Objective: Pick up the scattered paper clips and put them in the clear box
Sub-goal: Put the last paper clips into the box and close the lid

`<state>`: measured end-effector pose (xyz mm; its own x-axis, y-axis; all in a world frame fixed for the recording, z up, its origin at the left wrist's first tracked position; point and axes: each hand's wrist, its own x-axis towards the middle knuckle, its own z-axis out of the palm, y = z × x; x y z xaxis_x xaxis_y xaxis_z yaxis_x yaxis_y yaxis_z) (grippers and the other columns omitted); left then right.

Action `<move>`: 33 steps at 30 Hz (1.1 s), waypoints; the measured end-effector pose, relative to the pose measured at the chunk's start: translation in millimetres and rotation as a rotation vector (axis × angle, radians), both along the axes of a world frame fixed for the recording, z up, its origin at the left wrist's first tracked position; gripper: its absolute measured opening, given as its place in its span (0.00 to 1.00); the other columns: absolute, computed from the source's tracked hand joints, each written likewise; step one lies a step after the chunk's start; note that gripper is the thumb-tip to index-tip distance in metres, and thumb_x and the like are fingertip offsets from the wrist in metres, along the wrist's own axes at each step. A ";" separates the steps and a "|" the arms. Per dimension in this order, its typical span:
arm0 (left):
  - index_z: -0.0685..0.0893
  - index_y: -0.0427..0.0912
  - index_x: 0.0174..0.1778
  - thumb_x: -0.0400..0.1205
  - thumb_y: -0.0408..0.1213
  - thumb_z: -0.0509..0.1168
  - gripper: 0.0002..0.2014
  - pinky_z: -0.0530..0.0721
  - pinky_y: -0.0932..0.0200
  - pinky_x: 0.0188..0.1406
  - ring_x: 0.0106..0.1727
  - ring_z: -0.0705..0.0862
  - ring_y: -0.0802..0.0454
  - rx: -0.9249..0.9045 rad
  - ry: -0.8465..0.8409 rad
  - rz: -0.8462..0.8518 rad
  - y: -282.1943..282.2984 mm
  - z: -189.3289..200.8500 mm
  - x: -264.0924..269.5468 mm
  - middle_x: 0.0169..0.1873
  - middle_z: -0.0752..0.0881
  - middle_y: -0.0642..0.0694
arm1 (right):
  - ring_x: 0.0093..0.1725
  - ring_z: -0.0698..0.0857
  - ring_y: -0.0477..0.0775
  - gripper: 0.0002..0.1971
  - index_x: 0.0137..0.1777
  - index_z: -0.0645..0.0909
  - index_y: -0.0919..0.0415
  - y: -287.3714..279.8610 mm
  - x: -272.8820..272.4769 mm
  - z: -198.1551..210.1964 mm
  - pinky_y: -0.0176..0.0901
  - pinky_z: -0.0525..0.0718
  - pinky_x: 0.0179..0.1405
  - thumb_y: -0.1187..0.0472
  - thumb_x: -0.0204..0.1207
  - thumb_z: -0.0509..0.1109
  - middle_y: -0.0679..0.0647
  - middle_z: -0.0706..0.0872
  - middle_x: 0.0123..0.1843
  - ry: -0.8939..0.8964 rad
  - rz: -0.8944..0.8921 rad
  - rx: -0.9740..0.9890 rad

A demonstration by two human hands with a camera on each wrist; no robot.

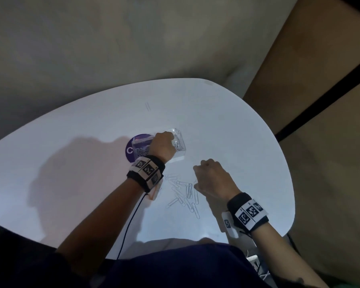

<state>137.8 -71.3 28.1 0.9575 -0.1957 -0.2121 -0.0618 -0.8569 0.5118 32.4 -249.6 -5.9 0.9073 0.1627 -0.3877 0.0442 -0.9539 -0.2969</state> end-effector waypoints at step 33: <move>0.56 0.43 0.83 0.62 0.64 0.76 0.58 0.82 0.42 0.57 0.74 0.65 0.39 0.361 0.050 -0.461 45.3 -46.5 -108.0 0.80 0.59 0.38 | 0.65 0.70 0.59 0.50 0.75 0.63 0.55 48.4 -36.1 -14.8 0.47 0.79 0.39 0.43 0.56 0.86 0.55 0.64 0.69 -0.006 0.137 0.012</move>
